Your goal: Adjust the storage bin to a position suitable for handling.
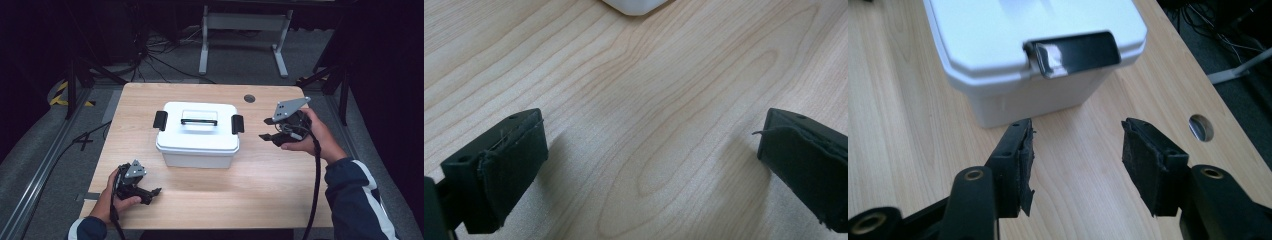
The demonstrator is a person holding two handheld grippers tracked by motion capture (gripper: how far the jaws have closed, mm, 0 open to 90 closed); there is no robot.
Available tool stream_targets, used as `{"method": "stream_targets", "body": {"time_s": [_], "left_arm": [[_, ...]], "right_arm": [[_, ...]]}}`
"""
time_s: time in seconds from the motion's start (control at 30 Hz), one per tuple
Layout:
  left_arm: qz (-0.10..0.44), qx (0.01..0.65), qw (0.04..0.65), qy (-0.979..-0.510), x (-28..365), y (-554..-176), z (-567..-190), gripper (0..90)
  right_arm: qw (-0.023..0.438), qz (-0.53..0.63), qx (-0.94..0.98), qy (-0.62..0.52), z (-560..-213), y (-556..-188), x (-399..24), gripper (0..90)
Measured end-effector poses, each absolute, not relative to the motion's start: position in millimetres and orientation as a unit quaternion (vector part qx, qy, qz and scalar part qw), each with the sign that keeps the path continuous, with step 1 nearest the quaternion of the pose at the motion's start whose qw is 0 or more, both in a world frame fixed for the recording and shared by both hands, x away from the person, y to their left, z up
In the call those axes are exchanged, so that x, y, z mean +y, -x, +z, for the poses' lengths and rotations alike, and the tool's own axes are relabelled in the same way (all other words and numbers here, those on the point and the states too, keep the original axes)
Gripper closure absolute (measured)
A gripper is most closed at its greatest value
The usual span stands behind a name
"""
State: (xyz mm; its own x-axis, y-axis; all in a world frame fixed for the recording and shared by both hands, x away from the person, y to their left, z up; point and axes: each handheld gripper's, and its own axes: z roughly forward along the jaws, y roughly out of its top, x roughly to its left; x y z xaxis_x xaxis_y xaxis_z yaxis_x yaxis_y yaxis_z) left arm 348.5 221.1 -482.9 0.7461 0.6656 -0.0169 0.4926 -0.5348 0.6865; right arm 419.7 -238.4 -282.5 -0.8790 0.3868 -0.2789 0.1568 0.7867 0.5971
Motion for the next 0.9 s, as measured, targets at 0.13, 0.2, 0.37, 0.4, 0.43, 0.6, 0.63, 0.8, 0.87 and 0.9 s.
{"method": "stream_targets", "body": {"time_s": [0.13, 0.2, 0.37, 0.4, 0.43, 0.6, 0.63, 0.8, 0.87, 0.9], "left_arm": [[0.124, 0.333, 0.348, -0.867, 221.1, -348.6, -482.9, 0.2], [0.124, 0.333, 0.348, -0.867, 221.1, -348.5, -482.9, 0.2], [0.125, 0.333, 0.351, -0.867, 221.1, -348.8, -483.3, 0.2], [0.124, 0.333, 0.351, -0.866, 221.2, -348.7, -483.3, 0.2], [0.124, 0.332, 0.351, -0.867, 221.2, -348.8, -483.3, 0.2], [0.125, 0.331, 0.35, -0.867, 221.7, -349.1, -483.2, 0.2], [0.125, 0.331, 0.351, -0.867, 221.7, -349.1, -483.2, 0.2], [0.125, 0.328, 0.351, -0.868, 221.9, -349.8, -483.2, 0.2], [0.125, 0.327, 0.351, -0.869, 222.1, -349.9, -483.1, 0.2], [0.125, 0.327, 0.351, -0.868, 222.0, -349.9, -483.2, 0.2]], "right_arm": [[0.198, 0.28, 0.93, -0.13, -274.7, -424.8, -221.9, 46.6], [0.196, 0.281, 0.931, -0.124, -273.5, -428.2, -213.9, 46.6], [0.189, 0.27, 0.938, -0.108, -275.8, -434.8, -193.0, 47.0], [0.191, 0.269, 0.939, -0.103, -275.2, -435.7, -189.2, 47.1], [0.19, 0.268, 0.939, -0.099, -273.5, -436.6, -184.9, 47.1], [0.195, 0.249, 0.945, -0.087, -268.7, -441.0, -167.5, 47.1], [0.193, 0.248, 0.945, -0.087, -268.1, -442.3, -164.8, 47.0], [0.187, 0.247, 0.948, -0.075, -267.8, -449.7, -148.6, 46.9], [0.189, 0.24, 0.95, -0.067, -267.9, -451.7, -141.8, 46.8], [0.189, 0.238, 0.95, -0.064, -267.7, -452.7, -138.3, 46.9]]}}
